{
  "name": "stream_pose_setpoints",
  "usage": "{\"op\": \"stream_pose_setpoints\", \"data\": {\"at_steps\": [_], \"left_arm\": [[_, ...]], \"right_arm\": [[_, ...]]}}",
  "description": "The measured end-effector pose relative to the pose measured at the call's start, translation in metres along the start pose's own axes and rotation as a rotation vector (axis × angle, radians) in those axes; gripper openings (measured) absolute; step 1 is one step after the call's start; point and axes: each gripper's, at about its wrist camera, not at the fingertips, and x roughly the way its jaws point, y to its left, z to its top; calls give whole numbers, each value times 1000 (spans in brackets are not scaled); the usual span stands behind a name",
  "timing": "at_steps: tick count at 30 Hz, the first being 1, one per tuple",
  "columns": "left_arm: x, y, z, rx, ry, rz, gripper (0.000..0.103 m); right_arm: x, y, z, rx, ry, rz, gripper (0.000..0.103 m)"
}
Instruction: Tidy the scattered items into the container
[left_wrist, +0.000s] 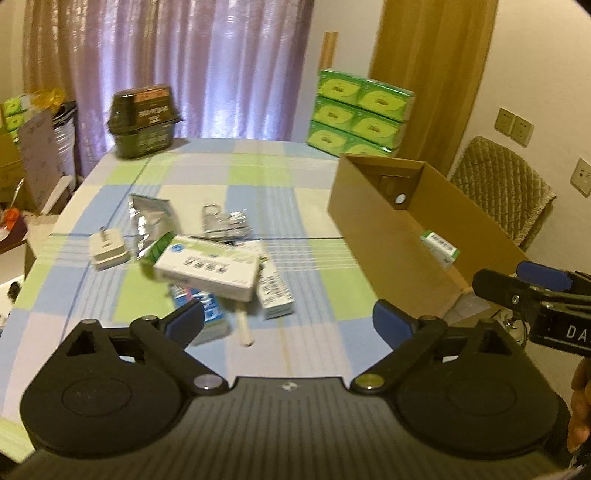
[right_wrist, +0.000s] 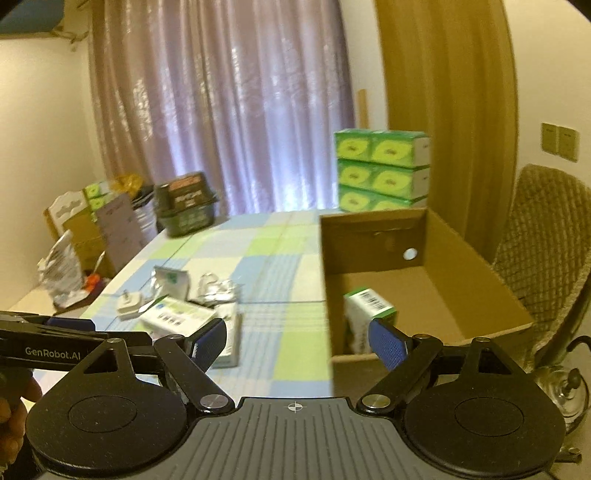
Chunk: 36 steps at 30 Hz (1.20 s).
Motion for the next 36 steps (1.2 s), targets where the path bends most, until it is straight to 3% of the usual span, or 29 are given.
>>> {"op": "stream_pose_setpoints", "data": {"at_steps": [3,20,36], "left_arm": [[-6,12,-5,-18,8,23,101],[-15,67,-19,-69,28,102,101],[17,99,-14,-59,82,136,101]], "right_arm": [[2,11,-4,-16,14,22,89],[30,53,-26,-94,119,108,89],[85,62,-30,-202,199,168,89]]}}
